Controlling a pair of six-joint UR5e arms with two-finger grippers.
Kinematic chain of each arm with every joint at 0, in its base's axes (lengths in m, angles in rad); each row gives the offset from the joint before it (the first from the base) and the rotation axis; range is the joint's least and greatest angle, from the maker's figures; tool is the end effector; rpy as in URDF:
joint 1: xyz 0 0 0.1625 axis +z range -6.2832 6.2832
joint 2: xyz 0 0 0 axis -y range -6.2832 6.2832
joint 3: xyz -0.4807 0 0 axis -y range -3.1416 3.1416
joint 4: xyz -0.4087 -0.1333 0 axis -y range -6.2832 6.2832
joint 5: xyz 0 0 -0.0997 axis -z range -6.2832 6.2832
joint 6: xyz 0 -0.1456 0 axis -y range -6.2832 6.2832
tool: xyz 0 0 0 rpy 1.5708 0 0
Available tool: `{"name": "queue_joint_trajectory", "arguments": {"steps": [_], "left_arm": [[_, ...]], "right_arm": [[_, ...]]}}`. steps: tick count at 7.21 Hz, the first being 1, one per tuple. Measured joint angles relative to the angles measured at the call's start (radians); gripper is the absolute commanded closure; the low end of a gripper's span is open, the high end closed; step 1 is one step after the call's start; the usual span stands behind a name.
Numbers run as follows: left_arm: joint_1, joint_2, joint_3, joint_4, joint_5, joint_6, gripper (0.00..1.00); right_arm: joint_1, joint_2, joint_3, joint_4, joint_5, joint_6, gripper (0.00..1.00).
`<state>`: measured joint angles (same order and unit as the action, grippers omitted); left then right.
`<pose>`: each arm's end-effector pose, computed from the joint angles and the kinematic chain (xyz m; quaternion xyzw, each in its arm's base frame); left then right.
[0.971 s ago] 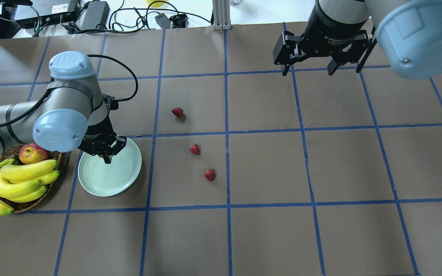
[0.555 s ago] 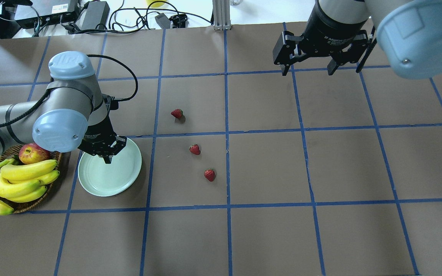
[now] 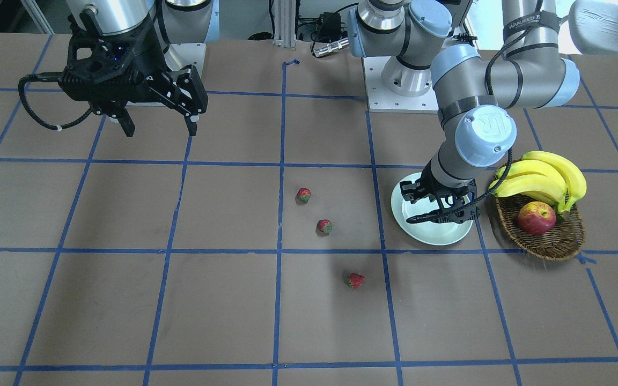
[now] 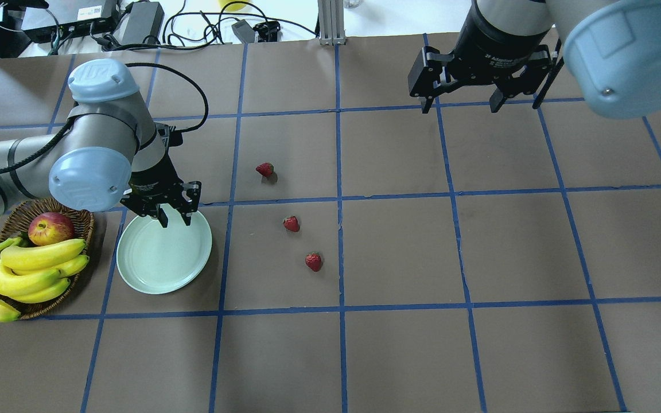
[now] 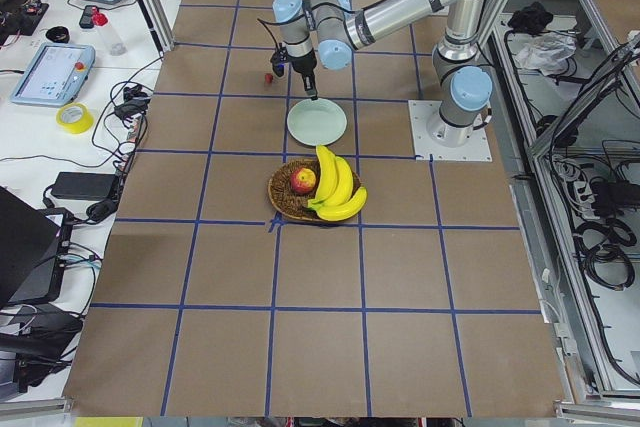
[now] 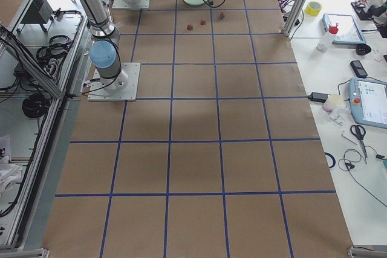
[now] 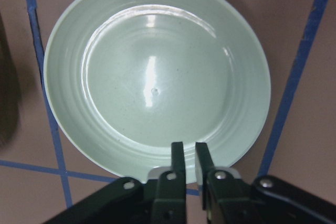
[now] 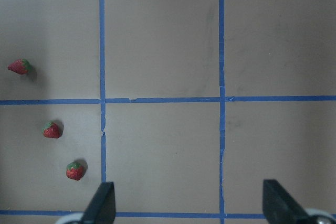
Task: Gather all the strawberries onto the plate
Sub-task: 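Move the left gripper over the plate, then reach the left gripper to the farthest strawberry and grasp it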
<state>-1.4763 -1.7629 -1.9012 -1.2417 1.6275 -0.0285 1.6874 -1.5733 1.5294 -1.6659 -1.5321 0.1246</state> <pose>-0.0758 -0.5253 0.2686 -0.0584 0.9932 0.0974 0.0250 0.1992 -0.5063 0.5309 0.0026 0.9974 -0.0666 0.0275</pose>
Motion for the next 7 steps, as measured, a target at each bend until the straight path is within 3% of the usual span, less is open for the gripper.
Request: {"name": "queue_joint_trajectory", "arguments": {"steps": [4, 7], "left_arm": [[-0.034, -0.057, 0.017, 0.171, -0.252, -0.180, 0.00], [-0.072, -0.177, 0.019, 0.379, -0.300, -0.340, 0.00]], "right_arm": [[0.000, -0.001, 0.000, 0.000, 0.000, 0.000, 0.00], [0.000, -0.001, 0.000, 0.000, 0.000, 0.000, 0.00]]}}
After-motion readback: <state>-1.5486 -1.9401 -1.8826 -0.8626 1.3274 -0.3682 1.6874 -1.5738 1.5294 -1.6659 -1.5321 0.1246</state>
